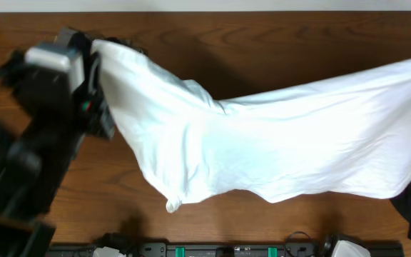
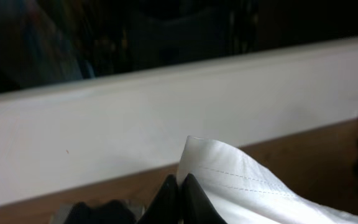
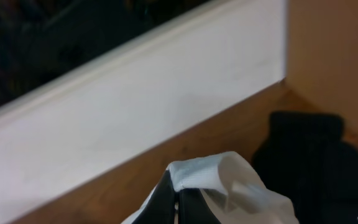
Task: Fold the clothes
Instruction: 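Stretch the lifted shirt between both grippers and swing it to flatten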
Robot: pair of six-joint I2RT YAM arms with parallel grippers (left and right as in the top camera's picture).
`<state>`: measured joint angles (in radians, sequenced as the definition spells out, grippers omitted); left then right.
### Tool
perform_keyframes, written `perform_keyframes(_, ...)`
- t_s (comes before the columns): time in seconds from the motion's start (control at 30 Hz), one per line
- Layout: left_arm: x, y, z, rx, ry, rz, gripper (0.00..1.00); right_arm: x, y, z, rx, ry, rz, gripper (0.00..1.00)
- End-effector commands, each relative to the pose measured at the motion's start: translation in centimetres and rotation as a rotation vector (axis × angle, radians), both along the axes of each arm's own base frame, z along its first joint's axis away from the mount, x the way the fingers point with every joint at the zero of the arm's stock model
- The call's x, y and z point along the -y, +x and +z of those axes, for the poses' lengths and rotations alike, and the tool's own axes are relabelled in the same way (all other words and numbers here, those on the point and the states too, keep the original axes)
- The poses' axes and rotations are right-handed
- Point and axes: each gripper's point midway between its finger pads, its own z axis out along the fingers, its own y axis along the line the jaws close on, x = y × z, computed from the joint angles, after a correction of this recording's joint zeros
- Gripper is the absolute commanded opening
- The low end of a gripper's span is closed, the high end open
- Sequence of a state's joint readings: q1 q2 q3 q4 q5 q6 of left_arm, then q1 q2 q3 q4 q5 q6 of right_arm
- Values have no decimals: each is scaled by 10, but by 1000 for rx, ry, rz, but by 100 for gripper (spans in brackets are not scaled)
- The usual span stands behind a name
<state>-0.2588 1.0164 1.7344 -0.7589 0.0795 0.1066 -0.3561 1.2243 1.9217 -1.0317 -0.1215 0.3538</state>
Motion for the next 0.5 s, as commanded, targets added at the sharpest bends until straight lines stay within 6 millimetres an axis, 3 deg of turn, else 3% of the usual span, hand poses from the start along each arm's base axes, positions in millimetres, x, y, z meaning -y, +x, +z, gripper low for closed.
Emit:
perform_keyframes(0.0, 8, 27, -15, -59, 28, -8, 6, -6, 19, -11, -37, 3, 90, 1)
perform_keyframes(0.1, 20, 30, -24, -94, 27, -66, 6, -6, 21, -13, -46, -10, 102, 1)
perform_keyframes(0.23, 23, 15, -18, -74, 16, -107, 6, -10, 6, 0, -11, -46, 100, 1)
perform_keyframes(0.47, 17, -52, 10, 34, 26, -177, 6, -12, -40, 26, 64, -102, 11, 1)
